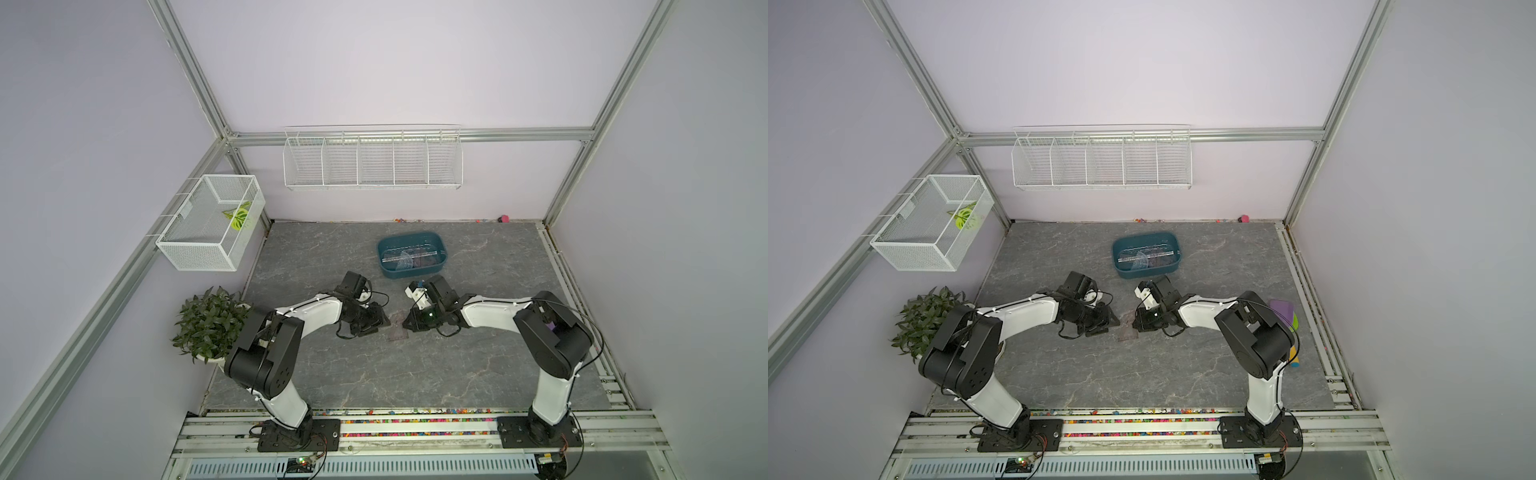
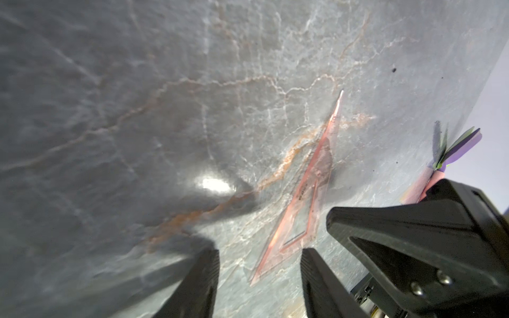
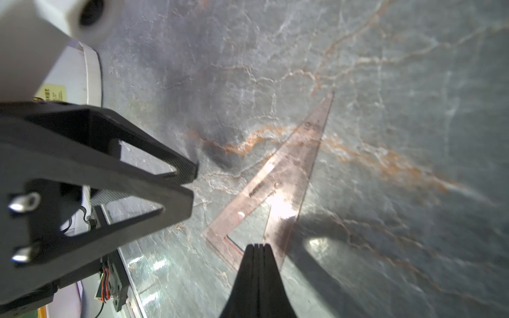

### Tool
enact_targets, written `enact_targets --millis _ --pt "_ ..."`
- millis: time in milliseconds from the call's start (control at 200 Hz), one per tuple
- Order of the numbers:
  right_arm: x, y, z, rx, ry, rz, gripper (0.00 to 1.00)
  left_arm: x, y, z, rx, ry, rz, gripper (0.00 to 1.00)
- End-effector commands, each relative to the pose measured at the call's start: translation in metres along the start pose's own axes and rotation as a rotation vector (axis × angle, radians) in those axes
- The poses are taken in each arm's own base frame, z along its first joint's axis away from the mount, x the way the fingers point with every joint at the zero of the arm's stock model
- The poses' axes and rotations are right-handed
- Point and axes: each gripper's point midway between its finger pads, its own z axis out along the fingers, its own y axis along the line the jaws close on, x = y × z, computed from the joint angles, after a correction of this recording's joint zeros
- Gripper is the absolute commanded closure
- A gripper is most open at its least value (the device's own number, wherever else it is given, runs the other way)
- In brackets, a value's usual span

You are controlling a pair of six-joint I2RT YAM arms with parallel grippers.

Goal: Put the scattered rulers into the storage box
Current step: Pick up the ruler from the center of the board.

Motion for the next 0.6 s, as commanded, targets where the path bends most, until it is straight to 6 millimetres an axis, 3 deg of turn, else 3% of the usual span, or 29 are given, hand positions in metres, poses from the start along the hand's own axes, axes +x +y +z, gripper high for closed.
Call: enact_targets --millis 0,360,595 --pt "-0.006 0.004 -0.002 -0.021 -0.024 -0.03 0.96 0.019 0.016 0.007 -0.035 0.055 -0.039 0.47" --pt "0.03 -0.037 0.018 0.067 0.052 0.009 0.99 0.039 0.024 0.017 -0.079 0.132 -0.055 0.47" --pt "0.044 -0.052 0.023 0.079 0.065 0.04 1.0 0.055 0.036 0.015 -0.134 0.178 -0.066 0.46"
